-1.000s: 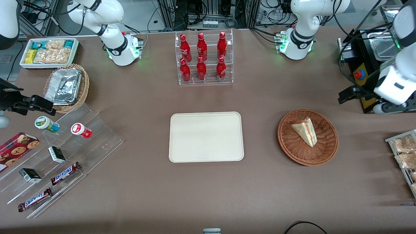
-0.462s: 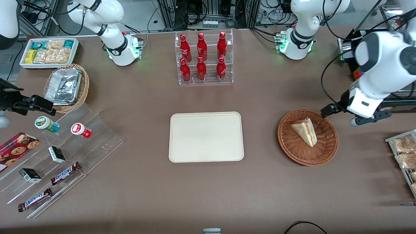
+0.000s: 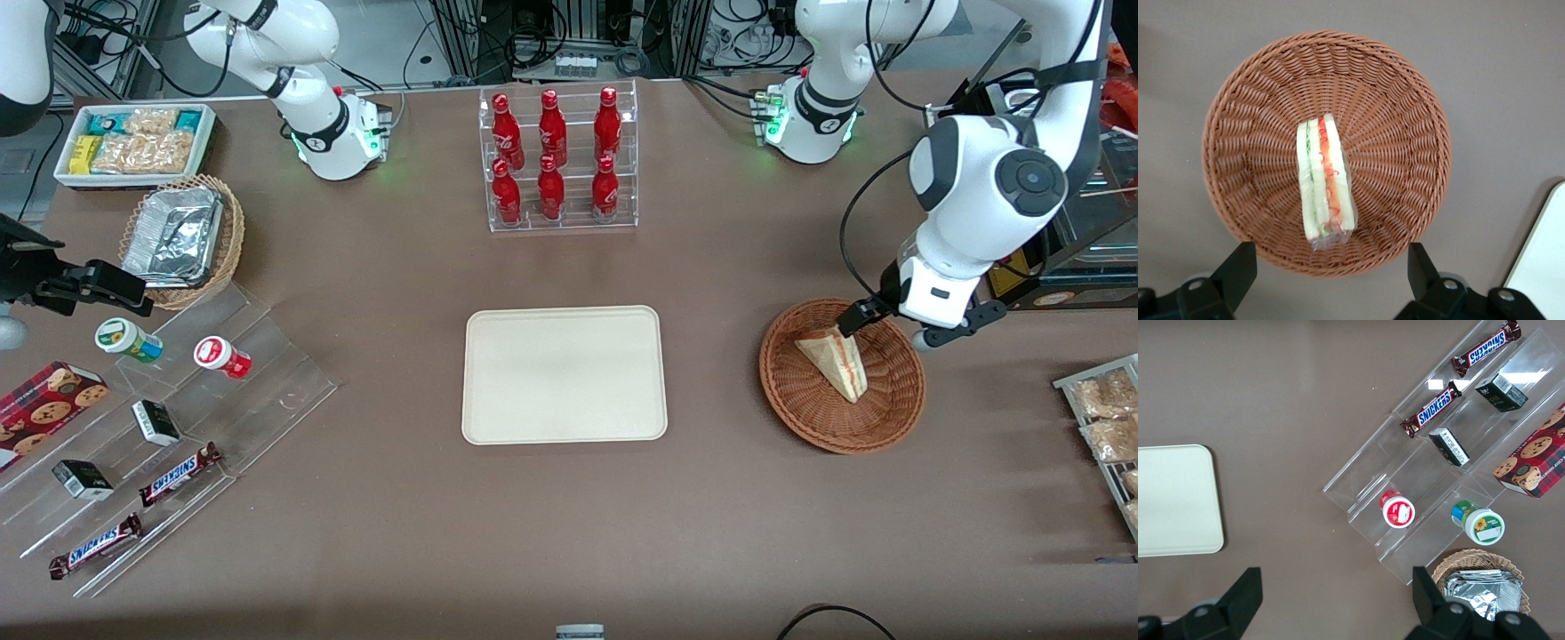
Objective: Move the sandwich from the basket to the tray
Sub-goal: 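Lower the left gripper and close it on the wrapped sandwich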
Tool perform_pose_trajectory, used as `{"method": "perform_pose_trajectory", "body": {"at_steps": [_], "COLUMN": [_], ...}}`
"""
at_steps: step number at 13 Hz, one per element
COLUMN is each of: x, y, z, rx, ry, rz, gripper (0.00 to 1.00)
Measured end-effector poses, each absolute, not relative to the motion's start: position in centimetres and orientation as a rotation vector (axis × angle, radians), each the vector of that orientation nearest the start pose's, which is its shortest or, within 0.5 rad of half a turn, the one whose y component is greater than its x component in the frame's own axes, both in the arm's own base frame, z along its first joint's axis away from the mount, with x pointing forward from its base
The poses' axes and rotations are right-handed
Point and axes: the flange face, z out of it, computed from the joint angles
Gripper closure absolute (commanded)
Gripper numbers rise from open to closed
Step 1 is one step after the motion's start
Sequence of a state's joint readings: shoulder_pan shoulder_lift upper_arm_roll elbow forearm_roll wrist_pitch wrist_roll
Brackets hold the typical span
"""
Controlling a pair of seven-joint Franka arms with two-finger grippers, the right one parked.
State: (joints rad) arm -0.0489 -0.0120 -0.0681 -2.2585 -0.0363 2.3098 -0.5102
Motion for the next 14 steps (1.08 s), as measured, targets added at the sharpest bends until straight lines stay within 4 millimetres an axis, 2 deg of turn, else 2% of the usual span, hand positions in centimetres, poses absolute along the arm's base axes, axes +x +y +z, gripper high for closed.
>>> {"method": "perform_pose_trajectory", "body": {"at_steps": [4, 8, 12, 13, 14], "x": [51.8, 51.6, 50.1, 50.0, 49.9], "y": [-6.1, -6.1, -5.9, -5.8, -5.8], "z": [33.4, 30.9, 26.8, 26.1, 25.6], "rx": [-3.105, -3.089, -3.093, -3.091, -3.089], "ry": [-0.718, -0.774, -0.792, -0.795, -0.797], "rz": [-0.079, -0.061, -0.105, -0.093, -0.086], "gripper": [0.00, 0.00, 0.00, 0.03, 0.20]}}
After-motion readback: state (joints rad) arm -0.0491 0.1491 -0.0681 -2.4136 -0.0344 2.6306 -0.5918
